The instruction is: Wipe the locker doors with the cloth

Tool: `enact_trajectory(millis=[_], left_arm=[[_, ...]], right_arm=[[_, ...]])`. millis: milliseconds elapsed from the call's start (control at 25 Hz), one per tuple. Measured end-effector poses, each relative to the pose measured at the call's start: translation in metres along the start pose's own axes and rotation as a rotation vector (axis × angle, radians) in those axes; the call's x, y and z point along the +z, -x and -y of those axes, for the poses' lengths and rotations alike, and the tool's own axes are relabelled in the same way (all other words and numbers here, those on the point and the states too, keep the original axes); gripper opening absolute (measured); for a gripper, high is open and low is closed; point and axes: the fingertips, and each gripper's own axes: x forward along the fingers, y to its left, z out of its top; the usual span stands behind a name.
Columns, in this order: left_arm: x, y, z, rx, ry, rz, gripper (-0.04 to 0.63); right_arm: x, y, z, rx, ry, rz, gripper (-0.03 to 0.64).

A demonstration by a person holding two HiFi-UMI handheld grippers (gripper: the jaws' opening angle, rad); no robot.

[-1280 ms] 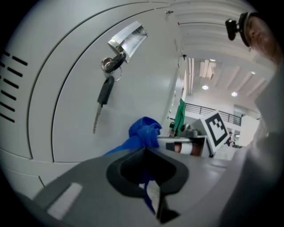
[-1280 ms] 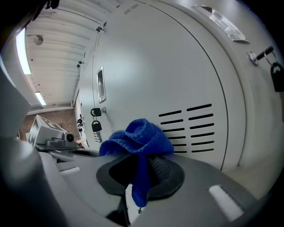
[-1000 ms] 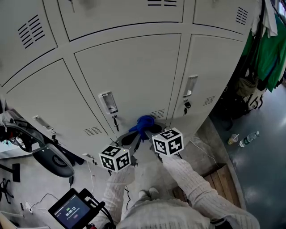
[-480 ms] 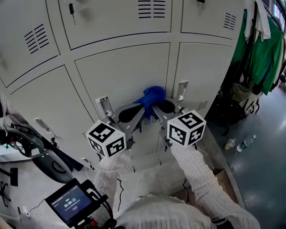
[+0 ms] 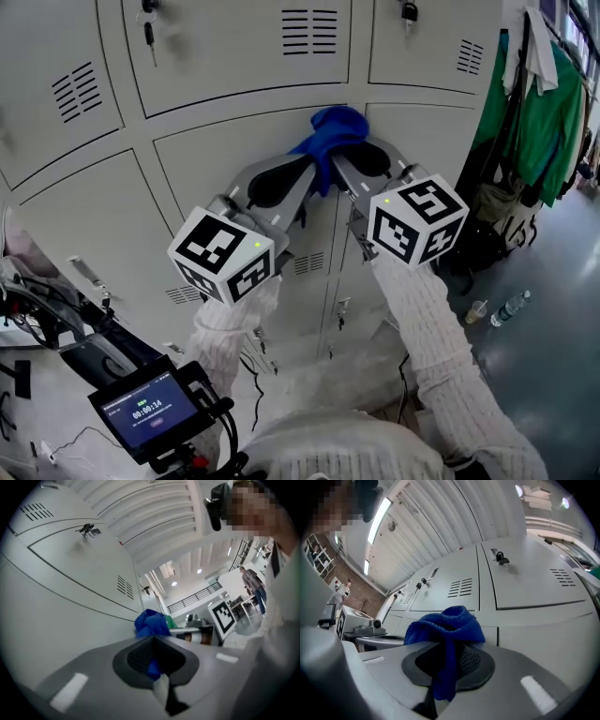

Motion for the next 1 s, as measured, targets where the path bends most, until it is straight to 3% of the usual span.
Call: enact_trajectory(millis=[520,800,1000], left_arm=[[0.003,0.007,-0.006,-0.006,0.068,0.023,0.006],[-0.021,0.016,-0.004,-0.002,0.127,-0.014,0.006],[-0.053,0.020,0.005,-0.004,0.180,-0.073,0.006]], right_arm=[[0.006,-0.008,0.002,0.010,0.024,0.003,0.051],[-0.029,-0.002,-0.008,-0.009,0.053,-0.067,0.051],[-0.066,0.007,-0.017,-0.002,-0.009,-0.123,0.051]])
